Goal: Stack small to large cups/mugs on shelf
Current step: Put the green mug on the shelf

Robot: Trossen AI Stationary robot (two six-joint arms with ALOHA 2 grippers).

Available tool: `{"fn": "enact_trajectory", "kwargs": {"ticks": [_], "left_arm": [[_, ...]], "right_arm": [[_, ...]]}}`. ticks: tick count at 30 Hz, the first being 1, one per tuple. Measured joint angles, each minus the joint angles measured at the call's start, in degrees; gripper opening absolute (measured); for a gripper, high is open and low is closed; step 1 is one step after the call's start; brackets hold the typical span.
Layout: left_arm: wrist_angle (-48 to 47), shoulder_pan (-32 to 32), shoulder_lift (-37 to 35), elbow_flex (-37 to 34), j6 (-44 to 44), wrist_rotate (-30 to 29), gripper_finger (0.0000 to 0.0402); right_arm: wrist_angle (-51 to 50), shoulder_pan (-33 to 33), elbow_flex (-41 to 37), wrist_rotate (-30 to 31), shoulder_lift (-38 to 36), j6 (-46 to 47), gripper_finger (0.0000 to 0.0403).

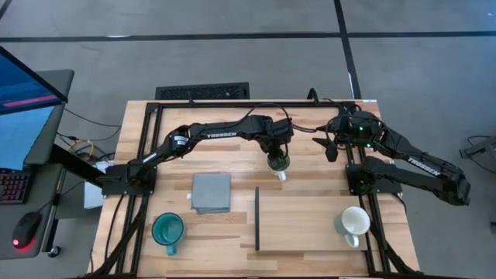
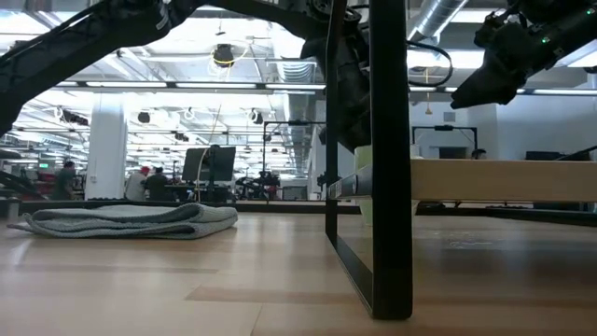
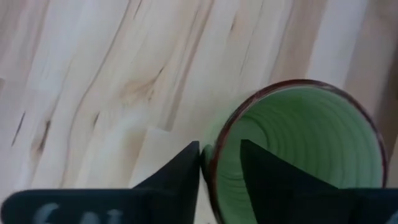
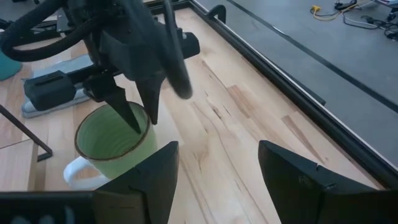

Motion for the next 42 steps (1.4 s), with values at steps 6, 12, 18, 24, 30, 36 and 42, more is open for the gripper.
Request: {"fn": "enact_trajectory", "kwargs": {"ticks": [6, 12, 18, 24, 30, 36, 42], "left_arm": [[-0.3, -0.1, 0.0, 0.7, 1.0, 0.6, 0.0192], [-2.6, -0.1, -1.1, 2.5, 0.9, 1.4, 0.0259], [-4.7, -0.1, -5.2, 2.7, 1.1, -2.2, 0.0282], [-6.3, -0.7, -12.1, 2.6, 3.7, -6.7, 0.0284], [-6.2, -4.4, -21.0, 2.5, 9.6, -22.5, 0.0284], [-5.9, -8.7, -29.8, -2.3, 13.3, -32.2, 0.0284], [-0.7, -11.5, -42.3, -19.1, 10.6, -35.1, 0.0284]], "right_arm": [[0.0, 0.0, 0.0, 0.0, 0.0, 0.0, 0.0244], [0.0, 0.0, 0.0, 0.0, 0.0, 0.0, 0.0244], [0.0, 0.0, 0.0, 0.0, 0.0, 0.0, 0.0244], [0.0, 0.0, 0.0, 0.0, 0.0, 0.0, 0.0244], [-0.3, 0.0, 0.0, 0.0, 0.0, 0.0, 0.0244], [-0.4, 0.0, 0.0, 0.0, 0.0, -0.3, 0.0244], [-0.4, 0.0, 0.0, 0.0, 0.0, -0.5, 0.0244]]}}
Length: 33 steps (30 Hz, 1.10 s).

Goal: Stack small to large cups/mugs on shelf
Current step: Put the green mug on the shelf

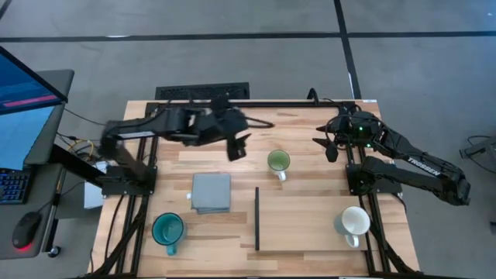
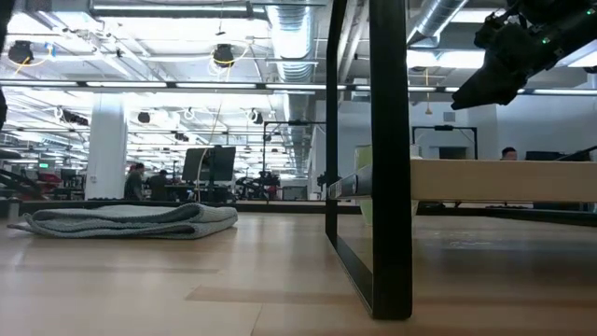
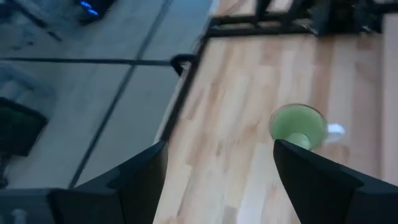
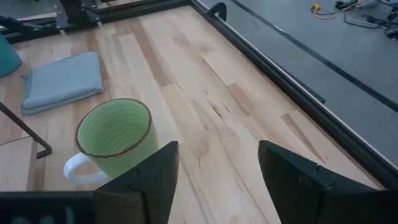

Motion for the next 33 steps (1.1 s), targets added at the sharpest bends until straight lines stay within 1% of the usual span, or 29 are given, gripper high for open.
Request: {"fn": "enact_trajectory", "kwargs": {"ticks": [3, 5, 9, 11, 14, 17, 21, 24, 29, 33], "left_arm": [[8.0, -1.2, -7.8, -13.3, -2.0, -2.7, 0.0284], [14.5, -2.2, -13.2, -22.7, -2.9, -2.9, 0.0284], [31.2, -4.6, -23.9, -41.7, -2.9, -2.8, 0.0284], [39.5, -5.4, -28.6, -50.1, -1.9, -2.7, 0.0284], [50.6, -6.5, -35.3, -61.4, -0.1, -2.7, 0.0284], [60.1, -7.2, -40.3, -71.3, 2.3, -2.7, 0.0284], [71.5, -7.8, -45.2, -82.3, 3.8, -2.7, 0.0284], [76.6, -7.8, -47.9, -88.5, 4.7, -2.7, 0.0284], [78.0, -7.8, -51.0, -94.3, 4.9, -2.7, 0.0284], [79.7, -7.8, -52.2, -97.3, 5.7, -2.7, 0.0284]], "right_arm": [[0.0, 0.0, 0.0, 0.0, 0.1, 0.0, 0.0244], [0.0, 0.0, 0.0, 0.0, 0.1, 0.0, 0.0244], [0.0, 0.0, 0.0, 0.0, 0.1, 0.1, 0.0244], [0.0, 0.0, 0.0, 0.0, 0.1, 0.0, 0.0244], [0.0, 0.0, 0.0, 0.0, 0.1, 0.0, 0.0244], [0.0, 0.0, 0.0, 0.0, 0.1, 0.0, 0.0244], [0.3, 0.0, 0.0, 0.0, 0.1, 0.0, 0.0244], [0.3, 0.0, 0.0, 0.0, 0.1, -0.1, 0.0244], [1.2, 0.1, 0.0, 0.0, 1.2, -0.5, 0.0244], [2.6, 1.6, 0.3, 0.0, 5.6, -0.1, 0.0244]]}}
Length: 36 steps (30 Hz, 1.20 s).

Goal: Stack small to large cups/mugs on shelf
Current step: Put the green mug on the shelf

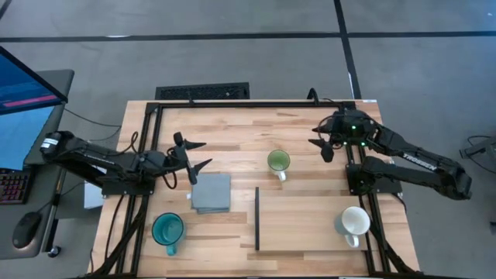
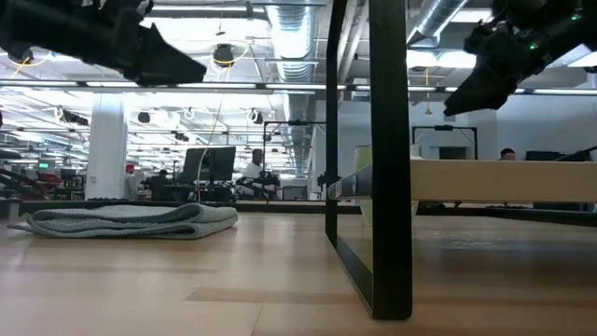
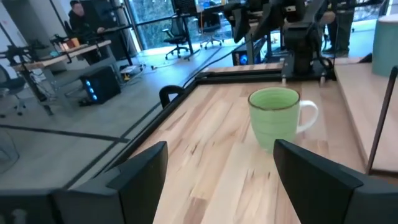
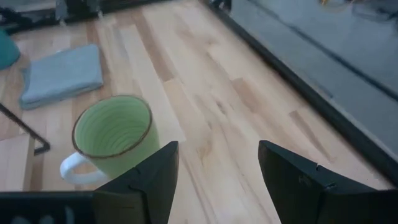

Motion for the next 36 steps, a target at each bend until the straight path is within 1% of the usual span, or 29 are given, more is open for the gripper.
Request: {"fn": "enact_trajectory", "kwargs": {"ticks": [4, 9, 17, 20, 23, 27, 32, 36], "left_arm": [[1.3, 0.0, -1.1, -2.6, 1.7, 0.0, 0.0284], [2.7, 0.0, -3.2, -5.4, -1.2, 0.0, 0.0284], [2.9, 0.0, -5.0, -8.6, -4.4, 0.0, 0.0284], [3.0, 0.0, -5.0, -8.8, -5.4, 0.8, 0.0284], [3.0, 0.0, -5.0, -8.8, -5.1, 2.6, 0.0284], [3.0, 0.0, -5.0, -8.8, -2.3, 2.7, 0.0284], [3.0, 0.0, -5.0, -8.8, -0.5, 1.0, 0.0284], [2.9, 0.0, -5.0, -8.7, -0.8, 0.6, 0.0284]], "right_arm": [[0.2, 2.7, 3.5, 0.0, 6.7, -1.9, 0.0244], [-1.3, 5.6, 10.5, 0.1, 16.2, -5.3, 0.0244], [-9.8, 8.6, 23.1, 0.2, 30.1, -13.2, 0.0244], [-11.1, 10.2, 26.9, 0.2, 34.2, -13.7, 0.0244], [-11.1, 11.6, 29.7, 0.2, 37.5, -10.8, 0.0244], [-11.1, 12.9, 32.4, 0.2, 40.7, -8.6, 0.0244], [-10.9, 13.0, 33.2, 0.4, 43.5, -9.3, 0.0244], [-10.6, 12.9, 33.2, 2.7, 45.9, -8.8, 0.0244]]}}
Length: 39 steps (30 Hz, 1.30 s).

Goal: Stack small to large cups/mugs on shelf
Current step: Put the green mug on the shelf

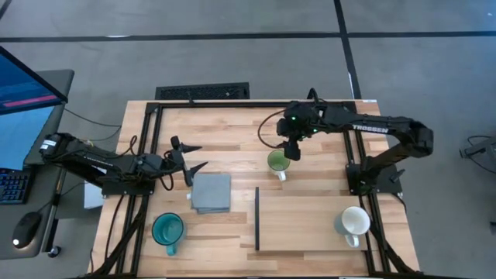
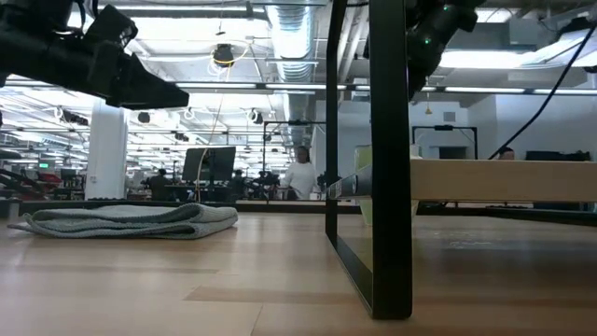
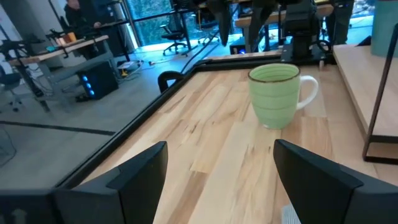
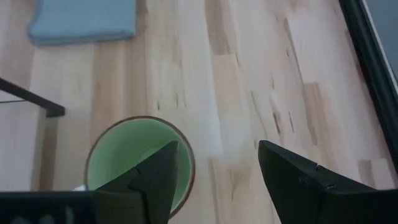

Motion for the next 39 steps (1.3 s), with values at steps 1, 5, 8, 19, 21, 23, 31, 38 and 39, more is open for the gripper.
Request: {"fn": "enact_trajectory", "kwargs": {"ticks": [1, 5, 8, 19, 21, 23, 31, 38, 39], "left_arm": [[-0.2, 0.0, 0.0, 0.0, 0.1, 0.2, 0.0284], [-0.3, 0.0, 0.0, 0.0, 0.7, 0.6, 0.0284], [-0.3, 0.0, 0.0, 0.0, 1.5, 0.5, 0.0284], [-0.3, 0.0, 0.0, 0.0, 2.6, 0.5, 0.0284], [-0.3, 0.0, 0.0, 0.0, 2.6, 0.5, 0.0284], [-0.3, 0.0, 0.0, 0.0, 2.6, 0.5, 0.0284], [-1.0, 0.0, 0.0, 0.0, 2.6, 0.5, 0.0284], [-2.0, 0.0, 0.0, 0.0, 2.6, 0.5, 0.0284], [-2.1, 0.0, 0.0, 0.0, 2.6, 0.5, 0.0284]], "right_arm": [[0.1, 0.1, 0.0, 0.4, 0.6, 0.3, 0.0244], [0.1, 0.2, 0.0, 0.4, 2.8, -1.4, 0.0244], [0.1, 0.2, 0.0, 0.5, 3.5, -2.0, 0.0244], [0.1, 0.3, 0.0, 0.5, 3.7, -2.1, 0.0244], [0.2, 0.5, 0.0, 0.5, 3.7, -2.1, 0.0244], [0.3, 0.5, 0.0, 0.4, 3.7, -2.1, 0.0244], [-1.3, 2.4, 0.0, 0.4, 3.7, -5.9, 0.0244], [-0.4, 4.8, 0.0, 2.7, 3.7, -8.6, 0.0244], [-0.4, 5.0, 0.0, 4.1, 3.7, -8.2, 0.0244]]}}
